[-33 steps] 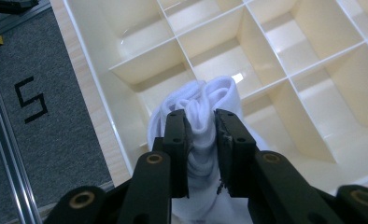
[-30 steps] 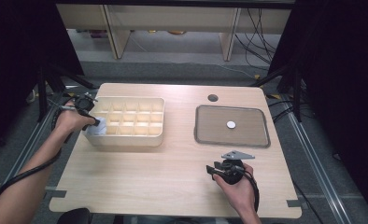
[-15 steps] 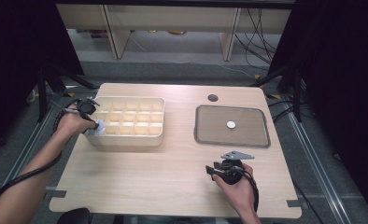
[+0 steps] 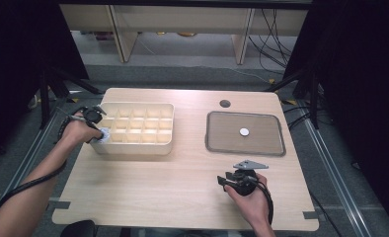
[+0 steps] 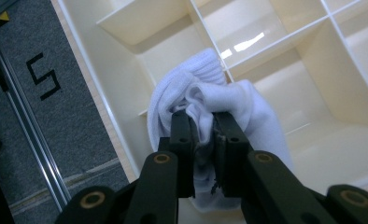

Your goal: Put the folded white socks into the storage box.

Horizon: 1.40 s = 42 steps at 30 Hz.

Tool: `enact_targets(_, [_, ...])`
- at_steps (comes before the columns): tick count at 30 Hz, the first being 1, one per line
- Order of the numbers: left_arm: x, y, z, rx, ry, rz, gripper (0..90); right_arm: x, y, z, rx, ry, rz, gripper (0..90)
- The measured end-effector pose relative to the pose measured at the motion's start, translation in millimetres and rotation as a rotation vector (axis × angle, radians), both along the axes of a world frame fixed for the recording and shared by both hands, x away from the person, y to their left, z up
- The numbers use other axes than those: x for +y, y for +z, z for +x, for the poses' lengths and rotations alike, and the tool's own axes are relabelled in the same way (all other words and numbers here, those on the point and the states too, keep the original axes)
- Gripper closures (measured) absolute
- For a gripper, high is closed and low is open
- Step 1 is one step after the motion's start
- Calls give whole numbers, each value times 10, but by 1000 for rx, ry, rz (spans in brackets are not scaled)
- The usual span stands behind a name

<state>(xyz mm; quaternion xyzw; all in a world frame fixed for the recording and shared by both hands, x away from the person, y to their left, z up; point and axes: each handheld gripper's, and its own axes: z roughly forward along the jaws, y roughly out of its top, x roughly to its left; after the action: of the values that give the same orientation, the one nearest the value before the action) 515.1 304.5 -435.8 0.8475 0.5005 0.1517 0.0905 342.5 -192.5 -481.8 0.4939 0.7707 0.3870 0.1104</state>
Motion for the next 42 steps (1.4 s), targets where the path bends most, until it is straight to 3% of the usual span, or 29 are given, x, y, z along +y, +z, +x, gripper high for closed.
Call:
enact_targets(1, [7, -20, 6, -4, -2, -7, 793, 2, 0, 0, 1, 0, 1, 602])
enact_targets(2, [-10, -49, -9, -14, 34, -32, 794, 3, 0, -1, 1, 0, 1, 602])
enact_targets(7, [6, -96, 3, 11, 66, -58, 796, -5, 12, -6, 0, -2, -5, 602])
enact_targets(15, [-26, -117, 52, 50, 41, 0, 798, -3, 4, -5, 2, 2, 0, 602])
enact_targets(17, [-35, -99, 68, 88, 41, 11, 798, -6, 8, -6, 1, 1, 0, 602])
enact_targets(21, [-46, -118, 89, 106, 39, 24, 800, -9, 4, -6, -2, 3, 8, 601])
enact_targets(24, [-47, -153, 105, 93, 46, 17, 800, -9, 7, -12, 1, -3, -8, 601])
enact_targets(25, [-48, -137, 116, 117, 50, 19, 800, -9, 9, -17, 4, -1, -3, 601])
enact_targets(33, [-13, -176, 138, 115, 65, -8, 801, -27, 0, -19, -5, 1, 1, 601])
enact_targets(42, [-29, -184, 148, 131, 68, 10, 801, -19, -7, -29, 3, 3, 5, 601])
